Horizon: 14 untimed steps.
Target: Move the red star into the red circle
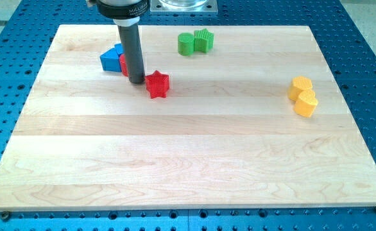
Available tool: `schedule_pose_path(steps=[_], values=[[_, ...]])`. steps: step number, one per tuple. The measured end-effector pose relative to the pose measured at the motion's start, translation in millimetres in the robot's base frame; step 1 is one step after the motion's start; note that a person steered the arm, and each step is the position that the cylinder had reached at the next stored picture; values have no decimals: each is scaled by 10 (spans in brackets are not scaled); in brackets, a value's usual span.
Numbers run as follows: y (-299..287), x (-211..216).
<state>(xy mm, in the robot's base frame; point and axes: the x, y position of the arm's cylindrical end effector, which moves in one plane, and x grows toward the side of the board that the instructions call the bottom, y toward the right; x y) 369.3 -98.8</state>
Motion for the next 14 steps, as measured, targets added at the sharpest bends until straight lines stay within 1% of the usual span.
schedule_pose_path(steps=[1,2,3,4,5,6,7,8,9,10,11,12,13,14], values=[[-302,443],[429,564],[834,564],[727,476],[572,277],[630,186],[1047,57],[724,-5],[550,-15],[434,-55],[504,-249],[686,-251],[1534,-361],[2209,-853]])
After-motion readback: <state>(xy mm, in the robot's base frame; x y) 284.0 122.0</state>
